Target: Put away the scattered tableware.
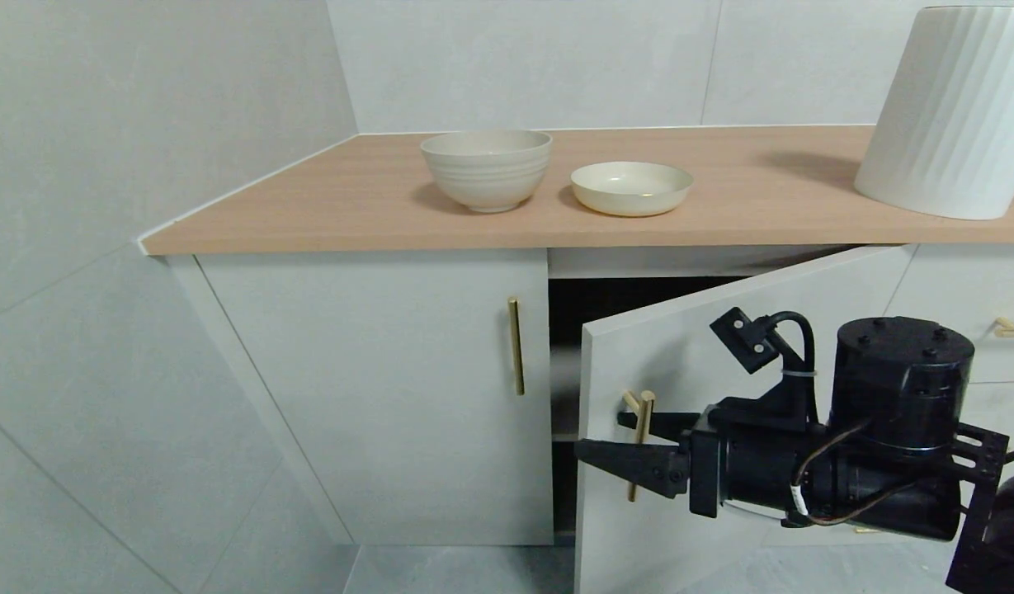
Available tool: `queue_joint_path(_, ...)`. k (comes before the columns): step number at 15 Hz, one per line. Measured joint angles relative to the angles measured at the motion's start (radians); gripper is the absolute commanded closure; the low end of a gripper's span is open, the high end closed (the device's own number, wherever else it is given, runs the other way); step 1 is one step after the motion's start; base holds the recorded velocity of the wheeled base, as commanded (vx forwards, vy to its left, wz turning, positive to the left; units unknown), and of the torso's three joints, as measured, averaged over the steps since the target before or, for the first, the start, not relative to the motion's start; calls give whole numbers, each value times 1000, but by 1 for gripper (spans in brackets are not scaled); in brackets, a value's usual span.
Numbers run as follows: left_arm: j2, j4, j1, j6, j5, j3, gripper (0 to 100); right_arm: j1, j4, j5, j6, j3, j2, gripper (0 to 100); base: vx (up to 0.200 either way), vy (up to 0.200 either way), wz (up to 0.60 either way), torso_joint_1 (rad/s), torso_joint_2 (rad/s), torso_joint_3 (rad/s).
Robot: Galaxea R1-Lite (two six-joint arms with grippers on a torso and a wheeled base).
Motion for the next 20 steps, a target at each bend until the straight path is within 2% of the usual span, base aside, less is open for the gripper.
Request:
queue_joint_path(3, 0, -6, 0, -3, -4, -4, 0, 0, 0, 3, 0, 5, -10, 0, 0, 0, 0, 0, 0, 0)
queue_joint_path(5, 1, -25, 0, -16, -37, -66, 0, 6, 0, 1, -1, 8, -11, 0, 0, 0, 0, 0, 0, 0)
queue_joint_path(8, 58, 62, -5, -20, -257, -233, 0, 19, -1, -3, -2, 11, -10, 0, 0, 0, 0, 0, 0, 0)
queue_joint_path(10, 164, 84, -9, -22, -389, -331, 0, 34, -1, -8, -2, 13, -9, 0, 0, 0, 0, 0, 0, 0)
queue_joint_path(12, 314, 91, -12, -29, -499, -422, 0, 41, 0, -9, -3, 14, -10, 0, 0, 0, 0, 0, 0, 0)
queue_joint_path(14, 488, 89, -18, -33, -574, -491, 0, 45, 0, -8, -3, 14, -11, 0, 0, 0, 0, 0, 0, 0)
queue_joint_path(16, 696, 38, -39, -37, -619, -547, 0, 46, 0, -6, -2, 14, -11, 0, 0, 0, 0, 0, 0, 0)
queue_joint_path(18, 916, -97, -64, -44, -646, -583, 0, 46, 0, -3, -2, 14, -10, 0, 0, 0, 0, 0, 0, 0)
queue_joint_path(19, 1027, -180, -83, -59, -655, -594, 0, 46, 0, -2, -1, 14, -9, 0, 0, 0, 0, 0, 0, 0)
queue_joint_path(20, 1126, -258, -108, -91, -661, -598, 0, 46, -1, -1, -1, 15, -8, 0, 0, 0, 0, 0, 0, 0)
